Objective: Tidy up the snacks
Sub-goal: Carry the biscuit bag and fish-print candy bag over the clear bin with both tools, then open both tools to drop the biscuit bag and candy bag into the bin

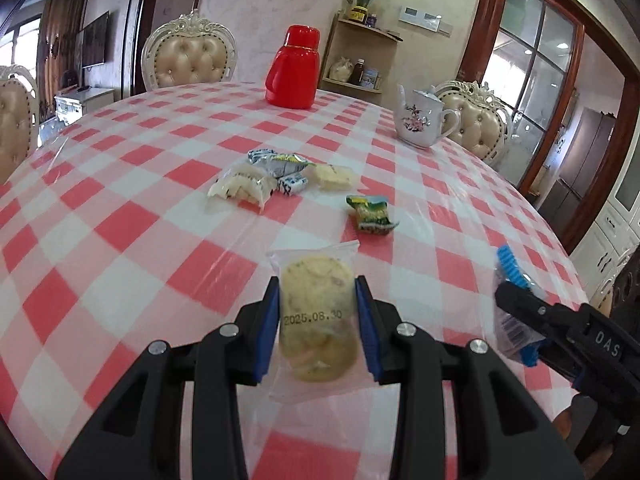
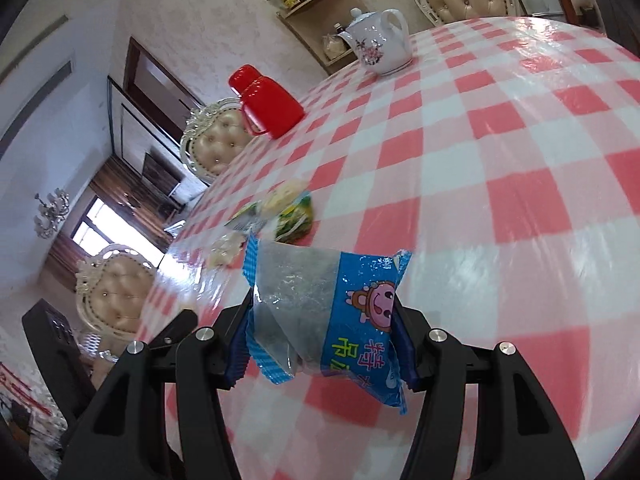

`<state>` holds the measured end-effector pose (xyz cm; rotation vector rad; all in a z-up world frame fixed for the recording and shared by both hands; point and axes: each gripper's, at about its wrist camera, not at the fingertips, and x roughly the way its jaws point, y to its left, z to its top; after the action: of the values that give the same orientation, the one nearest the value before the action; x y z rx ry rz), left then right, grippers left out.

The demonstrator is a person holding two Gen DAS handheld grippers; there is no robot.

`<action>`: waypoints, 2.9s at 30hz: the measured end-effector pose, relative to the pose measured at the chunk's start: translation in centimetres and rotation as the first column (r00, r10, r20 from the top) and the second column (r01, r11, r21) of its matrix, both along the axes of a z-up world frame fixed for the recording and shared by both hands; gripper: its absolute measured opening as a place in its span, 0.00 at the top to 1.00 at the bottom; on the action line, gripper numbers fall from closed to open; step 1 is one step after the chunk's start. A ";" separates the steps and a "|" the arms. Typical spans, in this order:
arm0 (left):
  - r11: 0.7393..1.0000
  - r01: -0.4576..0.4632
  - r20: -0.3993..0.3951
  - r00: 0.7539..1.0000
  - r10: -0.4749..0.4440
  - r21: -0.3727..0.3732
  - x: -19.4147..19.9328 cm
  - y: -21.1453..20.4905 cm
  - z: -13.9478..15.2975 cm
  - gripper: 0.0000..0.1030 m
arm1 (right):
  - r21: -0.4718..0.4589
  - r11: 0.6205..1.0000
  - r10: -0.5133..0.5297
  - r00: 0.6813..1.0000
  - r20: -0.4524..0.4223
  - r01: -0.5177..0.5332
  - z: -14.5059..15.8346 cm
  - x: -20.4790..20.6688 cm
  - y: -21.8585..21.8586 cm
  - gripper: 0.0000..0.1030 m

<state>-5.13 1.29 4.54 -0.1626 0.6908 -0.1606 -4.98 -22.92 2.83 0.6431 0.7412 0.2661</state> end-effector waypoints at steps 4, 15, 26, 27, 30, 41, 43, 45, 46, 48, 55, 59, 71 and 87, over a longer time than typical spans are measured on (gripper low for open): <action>0.999 0.019 0.024 1.000 -0.020 0.026 -2.3 -0.6 0.2 0.64 | 0.000 1.000 0.019 1.000 -0.004 -0.019 0.0 -1.3 1.5 0.45; 0.998 0.041 0.037 0.998 -0.043 0.045 -5.4 0.1 0.2 0.64 | -0.004 0.998 0.058 0.998 -0.001 -0.058 0.2 -4.2 3.4 0.45; 0.998 0.017 0.078 0.997 -0.022 0.053 -8.5 2.9 2.0 0.64 | -0.014 0.992 0.129 0.992 0.004 -0.129 0.8 -5.8 6.7 0.45; 0.998 0.016 0.082 0.996 -0.020 0.054 -8.7 3.1 2.1 0.64 | -0.016 0.990 0.137 0.991 0.007 -0.137 1.0 -5.8 7.1 0.45; 0.998 0.005 0.089 0.996 -0.010 0.059 -9.5 3.9 2.5 0.64 | -0.021 0.986 0.167 0.986 0.018 -0.167 1.5 -6.2 8.3 0.45; 0.995 -0.067 0.070 0.996 0.062 0.075 -12.3 8.0 3.4 0.64 | -0.054 0.962 0.270 0.961 0.063 -0.267 3.8 -7.9 12.9 0.45; 0.994 -0.076 0.071 0.995 0.070 0.079 -12.8 8.6 3.5 0.64 | -0.058 0.956 0.290 0.955 0.065 -0.286 4.0 -8.2 13.7 0.45; 0.991 -0.096 0.070 0.993 0.090 0.087 -13.8 9.5 3.6 0.64 | -0.068 0.948 0.314 0.947 0.067 -0.310 4.3 -8.7 14.8 0.45; 0.990 -0.106 0.069 0.993 0.099 0.090 -14.3 10.0 3.7 0.64 | -0.073 0.945 0.325 0.943 0.068 -0.320 4.4 -8.9 15.2 0.45; 0.988 -0.120 0.067 0.991 0.114 0.097 -15.0 10.9 3.8 0.64 | -0.087 0.932 0.358 0.931 0.072 -0.351 4.7 -9.6 16.5 0.45; 0.974 -0.199 0.064 0.979 0.193 0.113 -18.4 15.3 4.6 0.64 | -0.129 0.879 0.470 0.879 0.079 -0.458 5.5 -11.3 21.6 0.45; 0.963 -0.243 0.072 0.969 0.236 0.113 -19.9 17.9 5.1 0.64 | -0.150 0.844 0.530 0.845 0.077 -0.516 5.7 -12.5 24.3 0.45; 0.887 -0.427 0.065 0.904 0.422 0.177 -24.6 28.3 6.7 0.64 | -0.257 0.677 0.727 0.682 0.082 -0.690 7.1 -16.9 34.1 0.45; 0.769 -0.613 0.139 0.790 0.597 0.181 -28.0 33.6 8.1 0.09 | -0.249 0.548 0.830 0.555 0.046 -0.799 5.6 -19.5 39.1 0.29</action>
<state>-33.10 34.85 12.67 -0.1617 0.5459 0.5360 -24.50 16.23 8.41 0.0164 0.8636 1.1012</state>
